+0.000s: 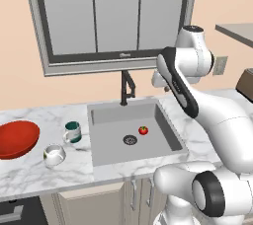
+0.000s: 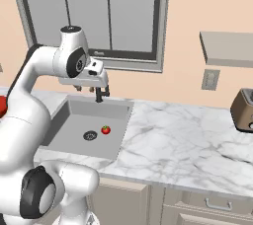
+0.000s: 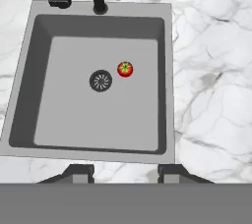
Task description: Clear the mugs and bowl far away from the sink.
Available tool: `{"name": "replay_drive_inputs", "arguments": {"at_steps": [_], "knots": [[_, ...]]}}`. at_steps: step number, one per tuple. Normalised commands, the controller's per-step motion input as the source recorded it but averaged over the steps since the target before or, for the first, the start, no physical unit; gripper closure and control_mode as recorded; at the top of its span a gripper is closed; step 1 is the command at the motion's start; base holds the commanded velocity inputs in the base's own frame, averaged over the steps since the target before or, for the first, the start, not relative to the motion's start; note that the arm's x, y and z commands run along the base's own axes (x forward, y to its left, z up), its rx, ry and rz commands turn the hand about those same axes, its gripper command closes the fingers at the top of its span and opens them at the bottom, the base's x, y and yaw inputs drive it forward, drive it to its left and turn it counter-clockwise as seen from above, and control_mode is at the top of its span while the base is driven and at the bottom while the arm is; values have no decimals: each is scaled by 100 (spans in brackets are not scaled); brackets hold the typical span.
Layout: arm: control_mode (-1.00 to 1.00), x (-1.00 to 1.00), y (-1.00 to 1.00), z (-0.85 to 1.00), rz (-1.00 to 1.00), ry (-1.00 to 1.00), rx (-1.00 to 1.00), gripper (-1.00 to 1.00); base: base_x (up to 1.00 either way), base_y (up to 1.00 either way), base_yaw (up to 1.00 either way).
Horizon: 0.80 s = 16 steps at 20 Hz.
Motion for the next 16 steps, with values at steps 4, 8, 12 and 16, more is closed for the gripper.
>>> {"name": "replay_drive_inputs", "arguments": {"at_steps": [4,8,12,16], "knots": [[-100,-1,54,-10,1,2,0,-100,0,0,0],[-100,-8,94,-25,8,4,0,-100,0,0,0],[-100,-34,93,-27,22,1,-1,-100,0,0,0],[-100,-40,81,-22,30,0,-11,-100,0,0,0]]}}
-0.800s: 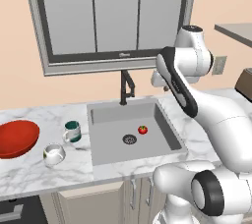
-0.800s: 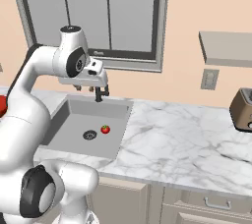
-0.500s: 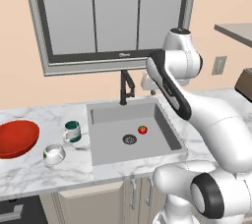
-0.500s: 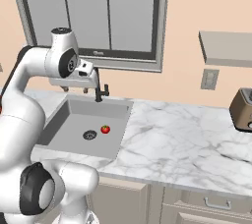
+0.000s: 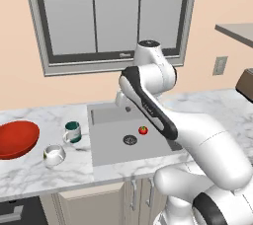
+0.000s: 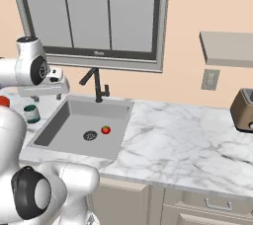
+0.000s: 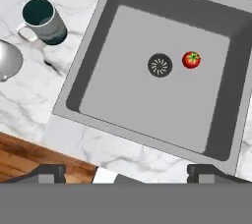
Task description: Clear the mugs and bowl far away from the sink.
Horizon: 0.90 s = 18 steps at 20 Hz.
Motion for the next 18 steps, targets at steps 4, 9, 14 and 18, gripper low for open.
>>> {"name": "replay_drive_inputs", "arguments": {"at_steps": [4,9,14,18], "knots": [[-100,-41,100,-33,36,0,-12,-100,0,0,0],[-100,-23,100,-26,35,4,-9,-100,0,0,0],[-100,-3,100,-46,22,9,0,-100,0,0,0],[-100,0,90,-62,11,9,0,-100,0,0,0]]}}
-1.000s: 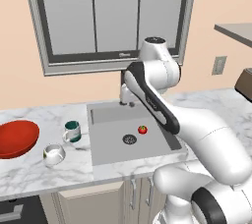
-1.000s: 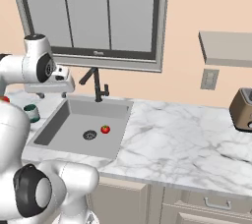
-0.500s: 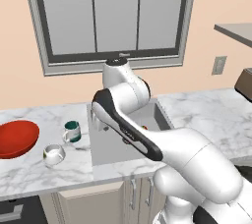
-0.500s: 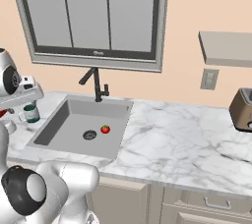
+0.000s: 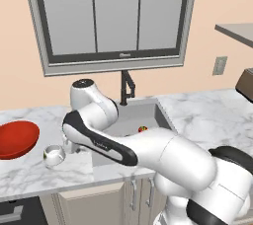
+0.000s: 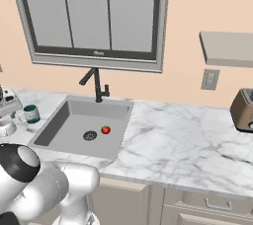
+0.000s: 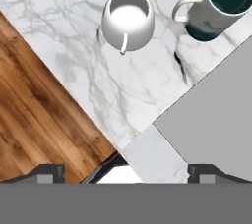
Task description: Clear the mugs and bowl far away from the sink.
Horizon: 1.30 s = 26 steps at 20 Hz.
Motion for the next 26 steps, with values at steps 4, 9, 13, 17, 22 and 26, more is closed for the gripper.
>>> {"name": "replay_drive_inputs", "arguments": {"at_steps": [4,9,13,17,22,26], "knots": [[-100,4,73,-63,6,9,0,-100,0,0,0],[-100,28,22,-33,-1,3,0,-100,0,0,0],[-100,31,19,-25,-2,1,0,-100,0,0,0],[-100,30,34,-33,0,0,0,-100,0,0,0],[-100,6,17,-19,-2,0,-1,-100,0,0,0],[-100,2,5,-22,-4,0,-2,-100,0,0,0]]}}
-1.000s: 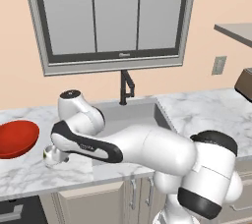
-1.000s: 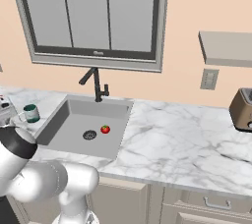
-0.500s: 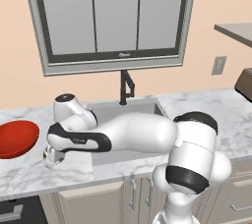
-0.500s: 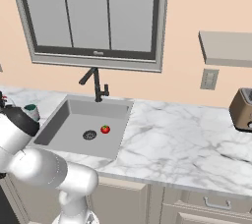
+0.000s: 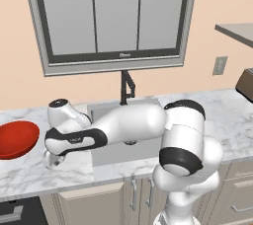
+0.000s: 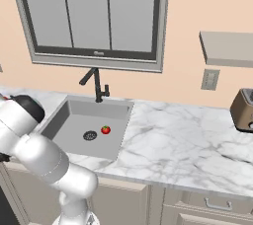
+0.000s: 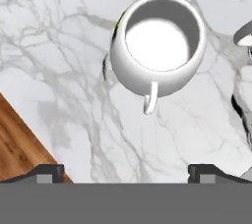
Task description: Clear the mugs and bowl far away from the sink.
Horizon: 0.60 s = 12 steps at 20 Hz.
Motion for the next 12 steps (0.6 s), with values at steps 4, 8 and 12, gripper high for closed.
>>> {"name": "replay_drive_inputs", "arguments": {"at_steps": [4,8,12], "knots": [[-100,13,5,-18,-2,0,0,-100,0,0,0],[-100,16,0,-7,0,0,0,-100,0,0,0],[-100,19,0,-9,0,0,0,-100,0,0,0]]}}
